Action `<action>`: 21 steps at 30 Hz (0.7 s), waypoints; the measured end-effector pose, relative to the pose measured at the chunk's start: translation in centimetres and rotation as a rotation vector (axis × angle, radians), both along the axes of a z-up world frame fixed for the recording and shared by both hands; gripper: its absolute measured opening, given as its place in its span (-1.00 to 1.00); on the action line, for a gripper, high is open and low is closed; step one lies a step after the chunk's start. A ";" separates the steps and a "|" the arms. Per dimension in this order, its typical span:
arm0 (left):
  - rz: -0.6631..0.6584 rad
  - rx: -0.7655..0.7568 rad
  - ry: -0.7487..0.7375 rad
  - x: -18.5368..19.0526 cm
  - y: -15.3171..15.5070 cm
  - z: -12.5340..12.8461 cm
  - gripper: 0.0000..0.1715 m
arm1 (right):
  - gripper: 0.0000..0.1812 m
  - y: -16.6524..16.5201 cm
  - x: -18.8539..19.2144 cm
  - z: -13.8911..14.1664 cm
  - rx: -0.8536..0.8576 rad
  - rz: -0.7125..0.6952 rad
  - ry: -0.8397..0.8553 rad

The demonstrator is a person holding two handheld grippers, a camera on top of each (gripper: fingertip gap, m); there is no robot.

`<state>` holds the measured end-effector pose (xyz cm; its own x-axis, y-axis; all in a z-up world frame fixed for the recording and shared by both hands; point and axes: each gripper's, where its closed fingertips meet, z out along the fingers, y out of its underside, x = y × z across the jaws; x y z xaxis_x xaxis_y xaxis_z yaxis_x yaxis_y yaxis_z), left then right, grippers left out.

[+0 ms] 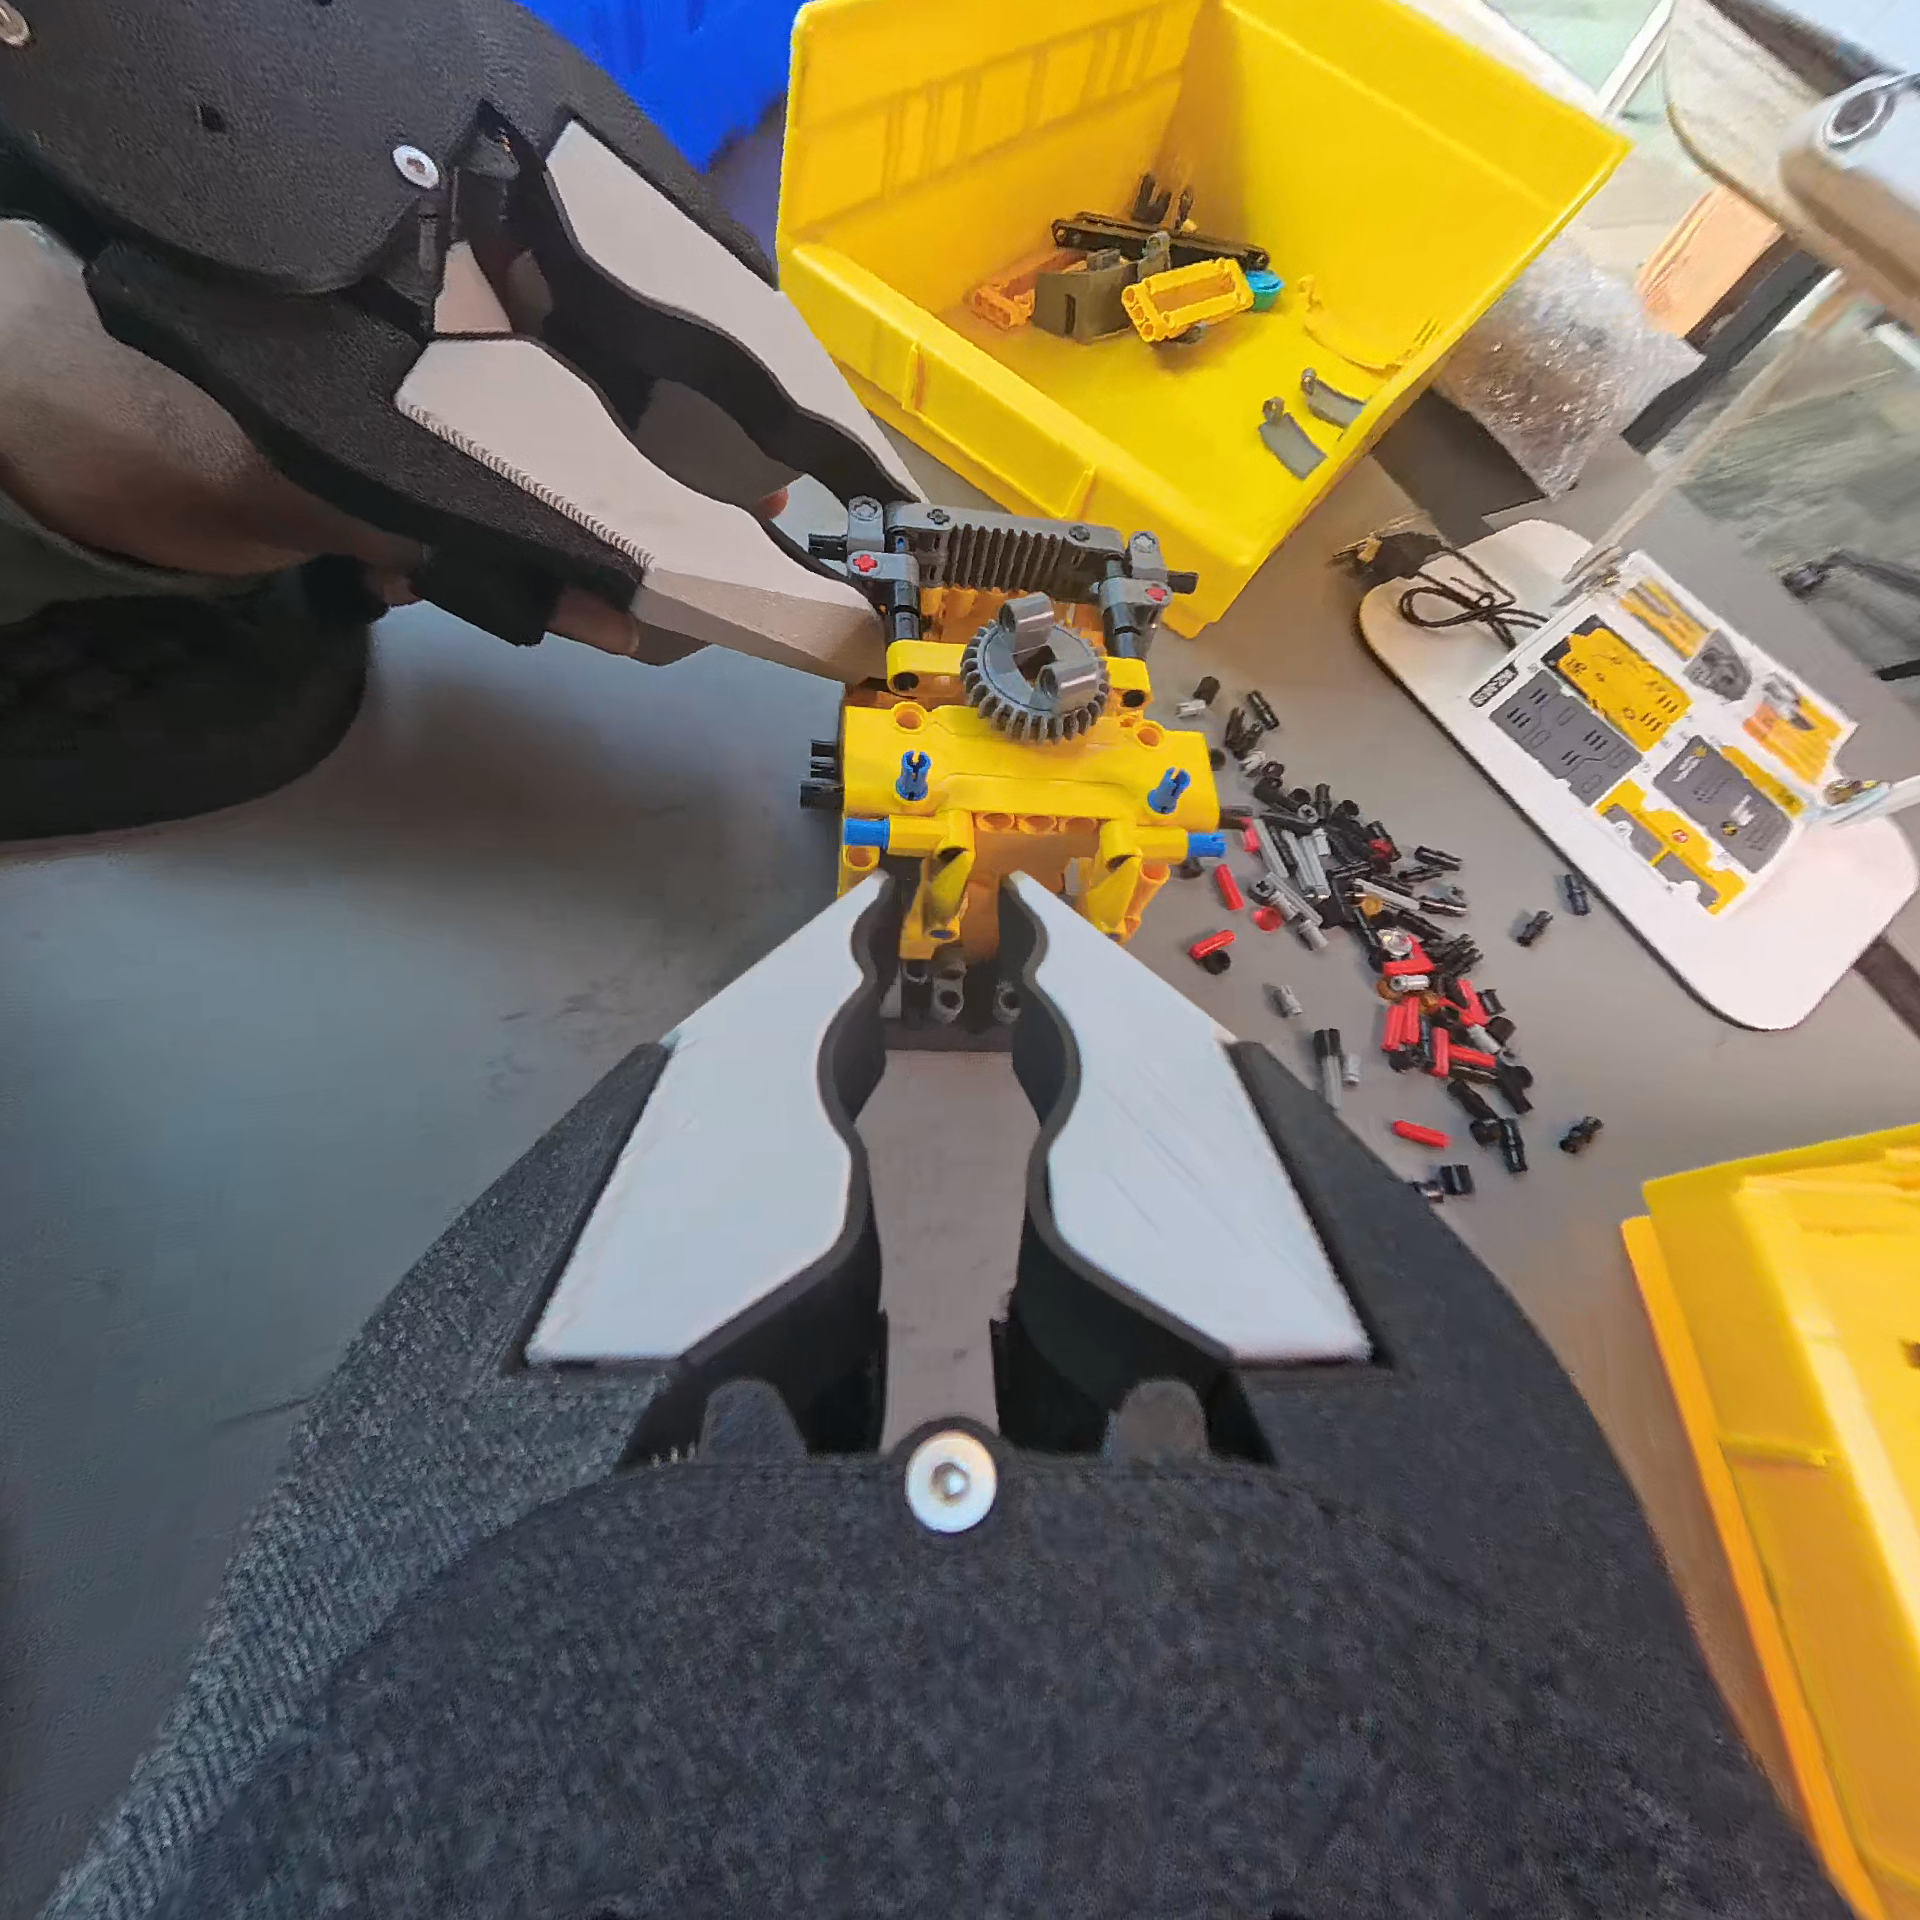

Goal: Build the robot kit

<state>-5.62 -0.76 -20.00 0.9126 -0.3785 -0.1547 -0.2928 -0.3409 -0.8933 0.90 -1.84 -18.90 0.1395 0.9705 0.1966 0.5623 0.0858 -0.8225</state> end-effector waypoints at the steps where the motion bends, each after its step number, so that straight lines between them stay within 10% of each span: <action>1: 0.001 0.001 0.001 0.0 0.0 0.0 -0.67 | -0.82 -0.2 0.0 0.1 -0.039 0.015 0.017; 21: 0.032 -0.020 -0.017 -0.1 -0.1 -0.1 -0.68 | -0.98 -0.2 -0.1 0.5 0.302 0.000 -0.007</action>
<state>-5.72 -0.83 -20.08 0.9265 -0.3523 -0.1319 -0.2667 -0.3677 -0.8909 0.81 -2.06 -18.35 0.1369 0.8679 0.4775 0.5676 0.3263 -0.7559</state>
